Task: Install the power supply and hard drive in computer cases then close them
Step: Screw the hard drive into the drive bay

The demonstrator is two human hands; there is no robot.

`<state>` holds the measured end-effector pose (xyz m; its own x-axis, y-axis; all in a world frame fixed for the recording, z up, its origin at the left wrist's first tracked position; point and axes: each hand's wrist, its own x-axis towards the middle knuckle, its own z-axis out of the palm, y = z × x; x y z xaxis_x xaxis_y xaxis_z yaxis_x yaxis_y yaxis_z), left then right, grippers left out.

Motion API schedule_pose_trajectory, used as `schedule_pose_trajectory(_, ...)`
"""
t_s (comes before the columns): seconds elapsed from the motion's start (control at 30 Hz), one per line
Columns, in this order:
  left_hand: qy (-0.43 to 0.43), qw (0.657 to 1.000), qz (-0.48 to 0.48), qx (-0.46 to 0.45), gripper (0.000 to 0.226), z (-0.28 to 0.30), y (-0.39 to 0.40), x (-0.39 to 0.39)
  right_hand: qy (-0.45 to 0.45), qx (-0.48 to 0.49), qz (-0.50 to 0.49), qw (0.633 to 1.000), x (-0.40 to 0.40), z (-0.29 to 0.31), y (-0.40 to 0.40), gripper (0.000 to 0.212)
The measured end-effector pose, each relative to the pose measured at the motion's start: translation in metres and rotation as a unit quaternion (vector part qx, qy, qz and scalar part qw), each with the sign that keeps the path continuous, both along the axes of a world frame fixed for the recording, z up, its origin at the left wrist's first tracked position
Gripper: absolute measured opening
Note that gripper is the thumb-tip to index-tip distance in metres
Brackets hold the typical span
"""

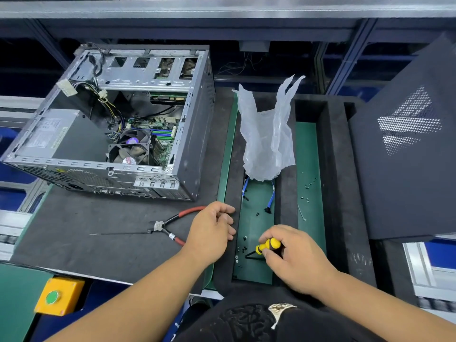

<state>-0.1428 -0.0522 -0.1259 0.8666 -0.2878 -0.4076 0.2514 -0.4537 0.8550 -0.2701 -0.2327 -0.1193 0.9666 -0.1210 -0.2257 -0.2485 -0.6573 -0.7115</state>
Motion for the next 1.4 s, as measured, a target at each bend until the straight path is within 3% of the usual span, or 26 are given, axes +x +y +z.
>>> schedule_pose_trajectory(0.3,-0.004,1.000,0.001,0.006,0.034,-0.004,0.001,0.001,0.012,-0.040,0.066,0.997,-0.002,0.002,0.004,0.019)
schedule_pose_trajectory(0.8,-0.004,1.000,0.008,0.001,0.032,-0.006,-0.001,0.001,-0.018,-0.077,0.063,0.995,0.008,-0.002,0.009,0.026)
schedule_pose_trajectory(1.0,0.009,1.000,0.005,0.001,0.032,-0.004,0.000,0.002,-0.004,-0.029,0.036,0.999,0.004,0.007,0.002,0.021)
schedule_pose_trajectory(1.13,0.039,0.999,-0.030,0.014,0.026,-0.001,0.000,0.007,-0.051,0.062,-0.087,0.993,0.004,0.022,-0.011,0.020)
schedule_pose_trajectory(1.23,0.039,0.996,-0.065,0.039,0.016,0.003,0.001,0.013,-0.103,0.167,-0.194,0.961,0.010,0.042,-0.024,0.018)
schedule_pose_trajectory(1.33,0.113,0.990,-0.084,-0.007,0.019,0.010,-0.003,0.016,-0.126,0.221,-0.228,0.940,0.016,0.057,-0.030,0.015)
schedule_pose_trajectory(1.4,0.196,0.974,-0.081,-0.076,0.025,0.016,-0.007,0.014,-0.126,0.242,-0.240,0.932,0.020,0.059,-0.029,0.025)
